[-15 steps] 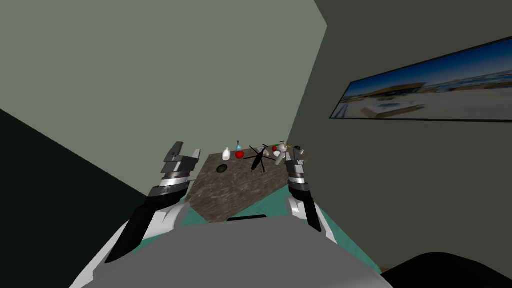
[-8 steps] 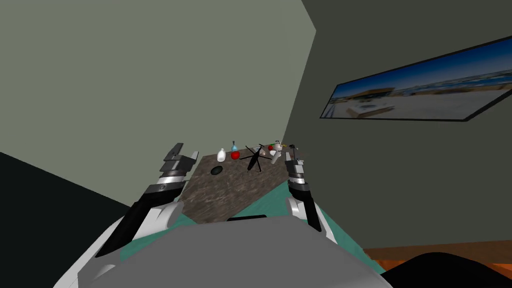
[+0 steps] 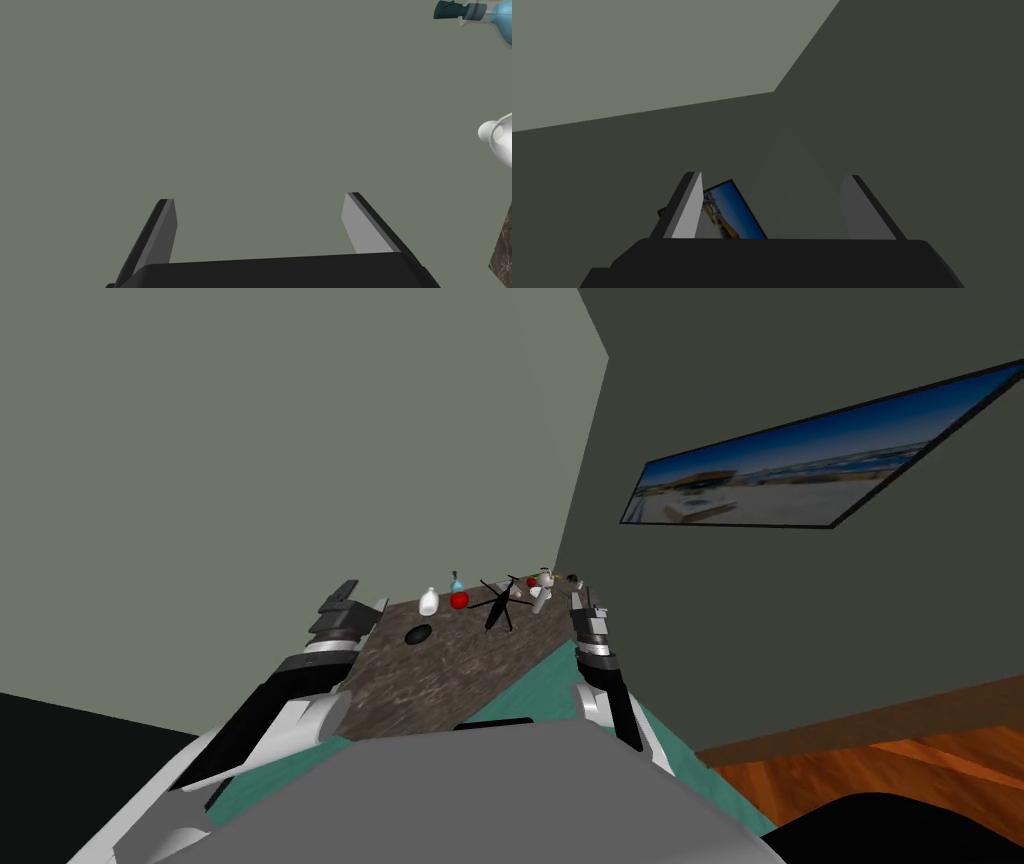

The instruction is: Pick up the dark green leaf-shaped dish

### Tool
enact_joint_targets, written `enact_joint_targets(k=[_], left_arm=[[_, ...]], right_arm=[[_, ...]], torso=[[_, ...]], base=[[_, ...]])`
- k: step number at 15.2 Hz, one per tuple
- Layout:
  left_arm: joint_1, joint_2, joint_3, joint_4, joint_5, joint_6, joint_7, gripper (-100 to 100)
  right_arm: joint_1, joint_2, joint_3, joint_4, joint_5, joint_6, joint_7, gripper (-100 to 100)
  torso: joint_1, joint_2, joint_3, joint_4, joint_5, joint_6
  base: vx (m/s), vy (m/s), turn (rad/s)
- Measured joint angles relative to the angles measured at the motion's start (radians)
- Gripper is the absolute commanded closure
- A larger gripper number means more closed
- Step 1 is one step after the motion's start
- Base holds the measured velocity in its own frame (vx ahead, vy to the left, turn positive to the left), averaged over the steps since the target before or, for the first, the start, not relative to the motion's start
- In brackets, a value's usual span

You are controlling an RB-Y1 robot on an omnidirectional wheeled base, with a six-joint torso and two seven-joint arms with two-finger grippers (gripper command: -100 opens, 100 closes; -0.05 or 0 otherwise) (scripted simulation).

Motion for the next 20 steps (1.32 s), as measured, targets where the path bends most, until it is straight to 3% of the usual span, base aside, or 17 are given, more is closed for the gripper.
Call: enact_joint_targets(k=[6, 8, 16, 20], left_arm=[[-0.017, 0.008, 0.062, 0.028, 0.008, 0.096, 0.068, -100], [-0.034, 0.020, 0.095, 0.043, 0.016, 0.142, 0.099, -100], [-0.042, 0.026, 0.183, 0.077, 0.033, 0.283, 0.199, -100], [-0.049, 0.011, 0.225, 0.085, 0.033, 0.360, 0.248, -100]], right_arm=[[0.000, 0.000, 0.000, 0.000, 0.000, 0.000, 0.000, 0], [0.000, 0.000, 0.000, 0.000, 0.000, 0.000, 0.000, 0], [0.000, 0.000, 0.000, 0.000, 0.000, 0.000, 0.000, 0], [0.000, 0.000, 0.000, 0.000, 0.000, 0.000, 0.000, 0]], torso=[[0.000, 0.000, 0.000, 0.000, 0.000, 0.000], [0.000, 0.000, 0.000, 0.000, 0.000, 0.001], [0.000, 0.000, 0.000, 0.000, 0.000, 0.000], [0.000, 0.000, 0.000, 0.000, 0.000, 0.000]], base=[[0.007, -0.023, -0.120], [0.009, -0.023, -0.127], [0.010, -0.024, -0.139], [0.011, -0.023, -0.119]])
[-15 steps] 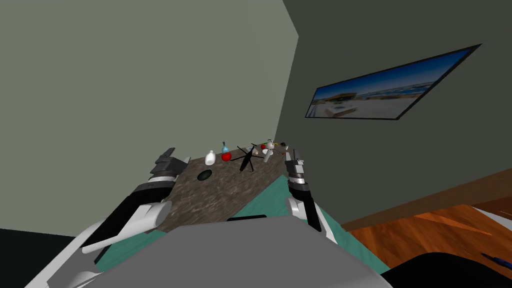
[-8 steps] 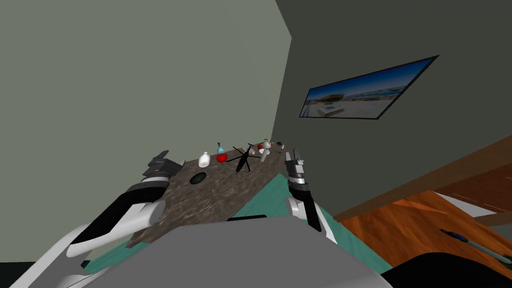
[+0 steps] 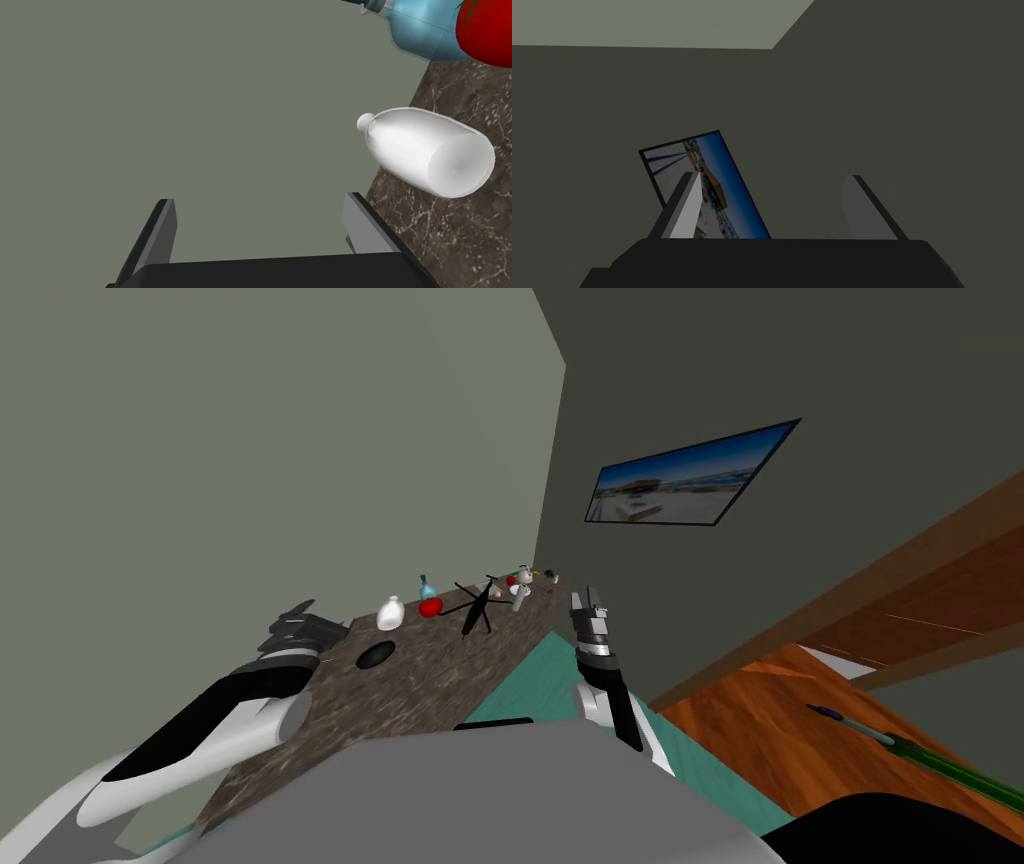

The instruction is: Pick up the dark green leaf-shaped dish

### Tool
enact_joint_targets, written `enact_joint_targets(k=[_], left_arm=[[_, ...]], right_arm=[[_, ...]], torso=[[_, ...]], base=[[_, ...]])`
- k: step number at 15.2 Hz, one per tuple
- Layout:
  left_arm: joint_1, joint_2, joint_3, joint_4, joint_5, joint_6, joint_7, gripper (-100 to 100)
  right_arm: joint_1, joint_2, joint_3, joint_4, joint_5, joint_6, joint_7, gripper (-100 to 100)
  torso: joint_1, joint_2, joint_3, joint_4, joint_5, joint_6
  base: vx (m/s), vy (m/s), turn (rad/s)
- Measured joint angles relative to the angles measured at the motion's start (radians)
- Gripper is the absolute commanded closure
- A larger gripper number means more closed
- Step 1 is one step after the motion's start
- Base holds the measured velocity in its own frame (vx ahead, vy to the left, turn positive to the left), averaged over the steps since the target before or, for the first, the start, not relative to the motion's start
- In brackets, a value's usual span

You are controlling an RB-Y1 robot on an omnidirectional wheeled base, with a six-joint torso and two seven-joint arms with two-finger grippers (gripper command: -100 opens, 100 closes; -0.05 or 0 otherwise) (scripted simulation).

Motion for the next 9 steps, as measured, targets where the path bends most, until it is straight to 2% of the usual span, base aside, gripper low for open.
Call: enact_joint_targets(k=[7, 9], left_arm=[[-0.015, -0.001, 0.077, 0.041, 0.014, 0.118, 0.087, -100], [-0.017, 0.002, 0.108, 0.043, 0.023, 0.164, 0.120, -100]], right_arm=[[0.000, 0.000, 0.000, 0.000, 0.000, 0.000, 0.000, 0], [0.000, 0.000, 0.000, 0.000, 0.000, 0.000, 0.000, 0]], torso=[[0.001, 0.000, 0.000, 0.000, 0.000, 0.000], [0.000, 0.000, 0.000, 0.000, 0.000, 0.000]], base=[[0.013, -0.021, -0.134], [0.014, -0.020, -0.123]])
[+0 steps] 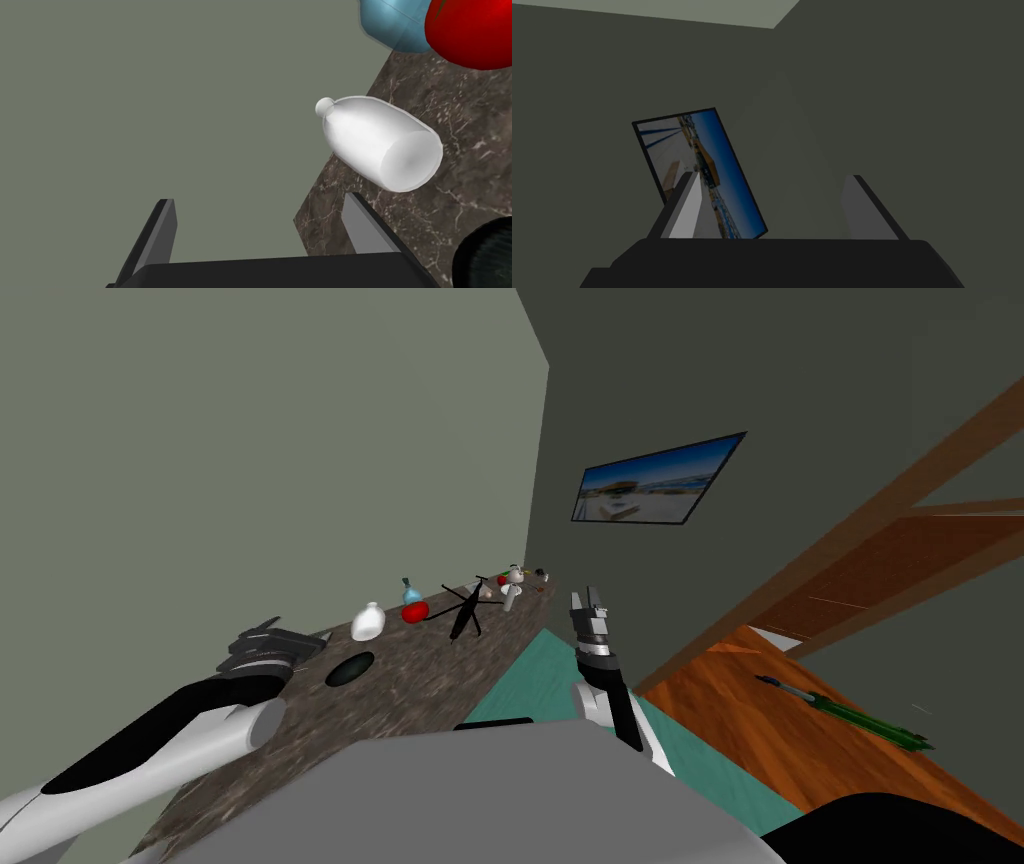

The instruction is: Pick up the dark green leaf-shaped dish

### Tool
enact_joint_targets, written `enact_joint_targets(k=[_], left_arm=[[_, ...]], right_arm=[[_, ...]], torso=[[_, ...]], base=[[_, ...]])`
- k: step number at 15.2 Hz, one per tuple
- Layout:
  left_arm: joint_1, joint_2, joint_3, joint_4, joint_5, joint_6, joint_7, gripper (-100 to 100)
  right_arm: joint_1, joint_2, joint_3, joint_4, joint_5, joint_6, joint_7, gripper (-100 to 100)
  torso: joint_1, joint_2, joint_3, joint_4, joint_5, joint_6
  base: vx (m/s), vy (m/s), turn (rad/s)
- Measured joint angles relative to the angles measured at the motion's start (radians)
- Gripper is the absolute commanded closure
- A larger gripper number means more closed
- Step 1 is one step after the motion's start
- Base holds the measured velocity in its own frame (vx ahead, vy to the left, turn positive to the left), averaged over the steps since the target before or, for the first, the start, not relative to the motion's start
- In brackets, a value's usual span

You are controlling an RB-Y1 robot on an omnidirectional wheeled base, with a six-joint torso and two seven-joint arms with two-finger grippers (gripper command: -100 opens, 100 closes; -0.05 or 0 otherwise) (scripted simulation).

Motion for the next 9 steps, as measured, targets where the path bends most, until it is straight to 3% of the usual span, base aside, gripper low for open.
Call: enact_joint_targets(k=[9], left_arm=[[-0.022, -0.017, 0.100, 0.039, 0.011, 0.173, 0.113, -100]], right_arm=[[0.000, 0.000, 0.000, 0.000, 0.000, 0.000, 0.000, 0]], torso=[[0.000, 0.000, 0.000, 0.000, 0.000, 0.000]], base=[[0.017, -0.020, -0.154]])
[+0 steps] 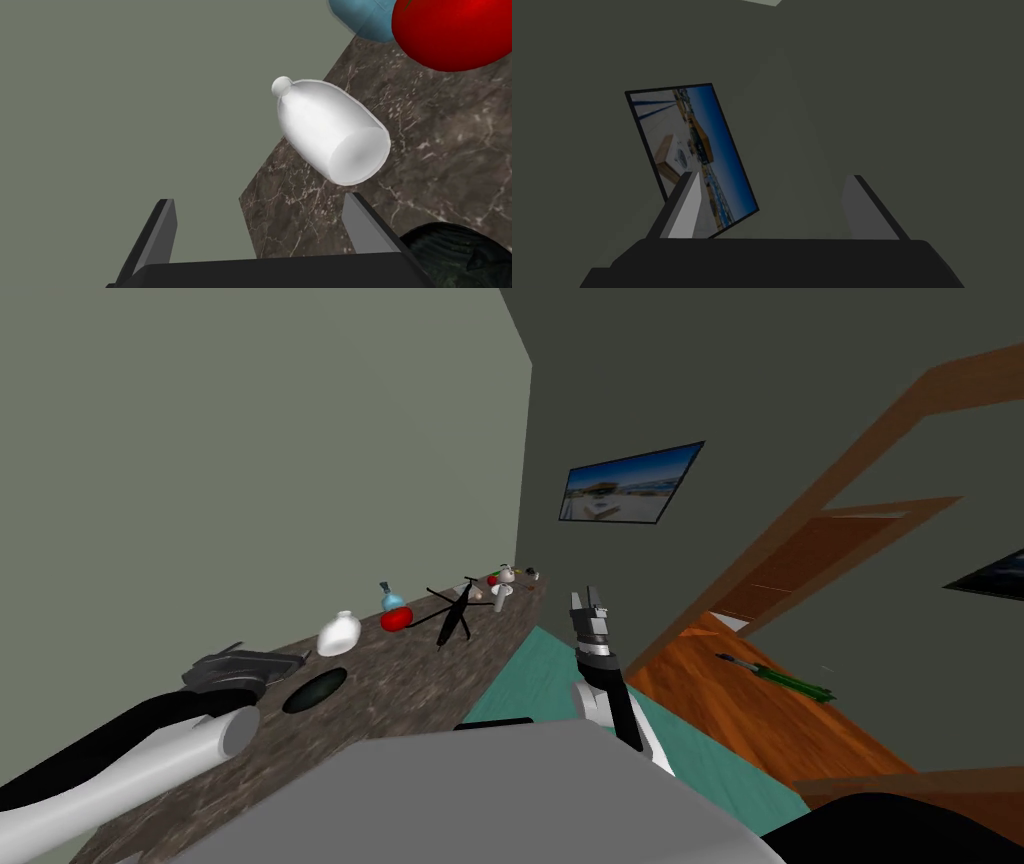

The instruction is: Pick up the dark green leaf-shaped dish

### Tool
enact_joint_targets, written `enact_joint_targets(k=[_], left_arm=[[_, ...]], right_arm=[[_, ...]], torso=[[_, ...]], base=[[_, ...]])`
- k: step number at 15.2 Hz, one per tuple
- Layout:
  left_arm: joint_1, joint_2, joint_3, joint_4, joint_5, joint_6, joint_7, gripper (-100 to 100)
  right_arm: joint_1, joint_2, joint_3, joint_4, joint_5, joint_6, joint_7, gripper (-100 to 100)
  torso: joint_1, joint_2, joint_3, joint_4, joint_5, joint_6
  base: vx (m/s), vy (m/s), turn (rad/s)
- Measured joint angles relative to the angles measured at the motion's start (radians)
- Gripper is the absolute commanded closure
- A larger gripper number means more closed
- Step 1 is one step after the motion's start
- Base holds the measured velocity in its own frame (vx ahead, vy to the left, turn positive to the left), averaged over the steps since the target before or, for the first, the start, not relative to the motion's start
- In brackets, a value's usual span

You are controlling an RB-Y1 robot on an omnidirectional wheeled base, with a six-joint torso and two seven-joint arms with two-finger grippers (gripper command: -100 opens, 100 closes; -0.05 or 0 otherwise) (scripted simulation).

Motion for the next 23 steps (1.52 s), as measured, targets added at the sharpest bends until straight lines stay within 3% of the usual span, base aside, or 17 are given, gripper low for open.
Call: enact_joint_targets(k=[6, 23], left_arm=[[-0.016, -0.002, 0.084, 0.046, 0.020, 0.124, 0.090, -100], [-0.049, -0.052, 0.287, 0.130, 0.048, 0.471, 0.320, -100]], right_arm=[[0.000, 0.000, 0.000, 0.000, 0.000, 0.000, 0.000, 0], [0.000, 0.000, 0.000, 0.000, 0.000, 0.000, 0.000, 0]], torso=[[0.000, 0.000, 0.000, 0.000, 0.000, 0.000], [0.001, 0.001, 0.000, 0.000, 0.000, 0.000]], base=[[0.021, -0.019, -0.150], [0.018, -0.013, -0.134]])
